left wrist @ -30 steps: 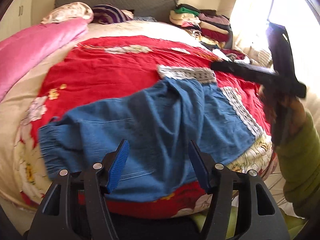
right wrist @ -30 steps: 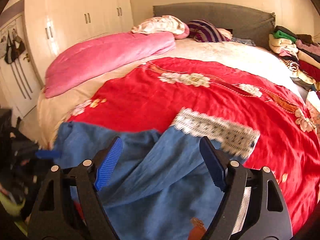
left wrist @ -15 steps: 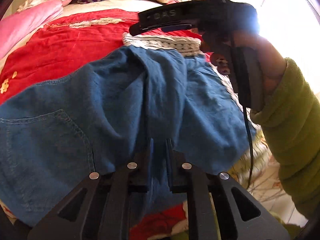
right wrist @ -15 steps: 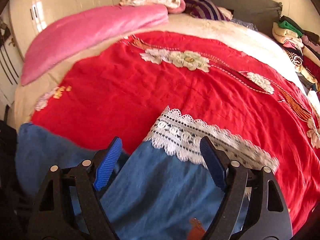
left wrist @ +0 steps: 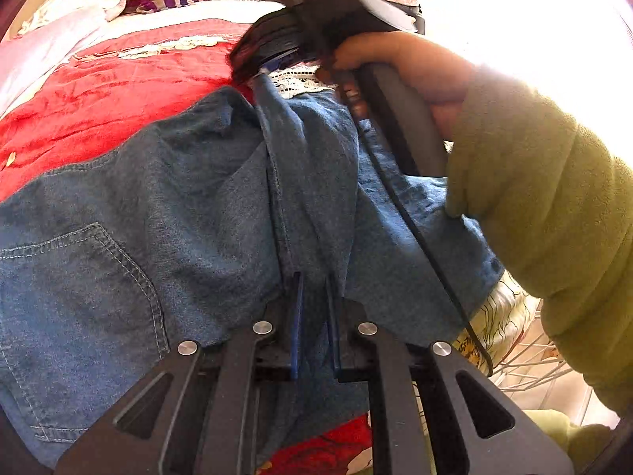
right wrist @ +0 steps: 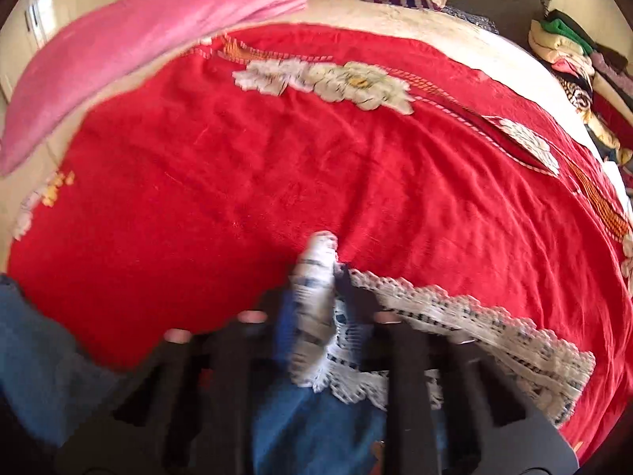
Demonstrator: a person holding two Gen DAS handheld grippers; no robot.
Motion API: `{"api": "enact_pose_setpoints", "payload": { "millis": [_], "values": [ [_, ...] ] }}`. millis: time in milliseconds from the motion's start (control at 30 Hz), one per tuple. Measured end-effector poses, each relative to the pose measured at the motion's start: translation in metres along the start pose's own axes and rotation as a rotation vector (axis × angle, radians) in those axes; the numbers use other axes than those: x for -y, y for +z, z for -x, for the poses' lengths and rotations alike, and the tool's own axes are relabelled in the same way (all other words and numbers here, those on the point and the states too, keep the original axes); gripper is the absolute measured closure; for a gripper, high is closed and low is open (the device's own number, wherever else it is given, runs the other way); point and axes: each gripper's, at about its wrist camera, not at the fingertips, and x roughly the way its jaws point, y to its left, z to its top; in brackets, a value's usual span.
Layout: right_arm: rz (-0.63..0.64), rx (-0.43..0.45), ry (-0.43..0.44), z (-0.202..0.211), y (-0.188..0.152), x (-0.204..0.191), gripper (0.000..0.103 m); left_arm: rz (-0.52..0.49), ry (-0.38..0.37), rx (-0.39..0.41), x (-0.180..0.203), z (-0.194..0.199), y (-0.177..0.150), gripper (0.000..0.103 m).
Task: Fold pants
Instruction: 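Grasp the lace-trimmed leg hem with the right gripper and lift it, then carry the lace hem with the right gripper over the other leg, then release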
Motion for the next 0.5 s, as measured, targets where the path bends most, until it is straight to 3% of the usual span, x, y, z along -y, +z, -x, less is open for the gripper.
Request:
{"api": "enact_pose_setpoints", "payload": {
  "millis": [100, 167, 500],
  "values": [
    [-0.028, 0.064, -0.002, 0.029, -0.009, 0.017, 0.097, -0.004, -0.014, 0.008, -0.002, 0.004, -0.002, 0.088],
    [-0.062, 0.098, 0.006, 0.049, -0.017, 0.031, 0.097, -0.001, -0.036, 0.016, -0.001, 0.005, -0.002, 0.075],
    [-0.235, 0.227, 0.049, 0.14, -0.068, 0.089, 0.097, -0.045, 0.073, 0.089, 0.015, 0.006, 0.005, 0.073]
  ]
}}
